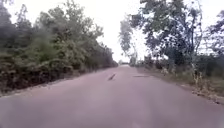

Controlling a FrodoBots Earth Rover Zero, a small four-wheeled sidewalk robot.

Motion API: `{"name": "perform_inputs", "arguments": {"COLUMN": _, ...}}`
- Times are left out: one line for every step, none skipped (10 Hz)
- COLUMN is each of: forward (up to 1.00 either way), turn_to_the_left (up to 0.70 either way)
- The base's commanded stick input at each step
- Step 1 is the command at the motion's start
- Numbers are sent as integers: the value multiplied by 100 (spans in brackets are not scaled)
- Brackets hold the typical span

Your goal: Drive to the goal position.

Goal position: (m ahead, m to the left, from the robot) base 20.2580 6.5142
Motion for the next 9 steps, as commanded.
{"name": "perform_inputs", "arguments": {"forward": 100, "turn_to_the_left": -40}}
{"name": "perform_inputs", "arguments": {"forward": 100, "turn_to_the_left": -40}}
{"name": "perform_inputs", "arguments": {"forward": 100, "turn_to_the_left": -40}}
{"name": "perform_inputs", "arguments": {"forward": 100, "turn_to_the_left": -40}}
{"name": "perform_inputs", "arguments": {"forward": 100, "turn_to_the_left": -40}}
{"name": "perform_inputs", "arguments": {"forward": 100, "turn_to_the_left": -40}}
{"name": "perform_inputs", "arguments": {"forward": 100, "turn_to_the_left": -40}}
{"name": "perform_inputs", "arguments": {"forward": 100, "turn_to_the_left": -40}}
{"name": "perform_inputs", "arguments": {"forward": 100, "turn_to_the_left": -36}}
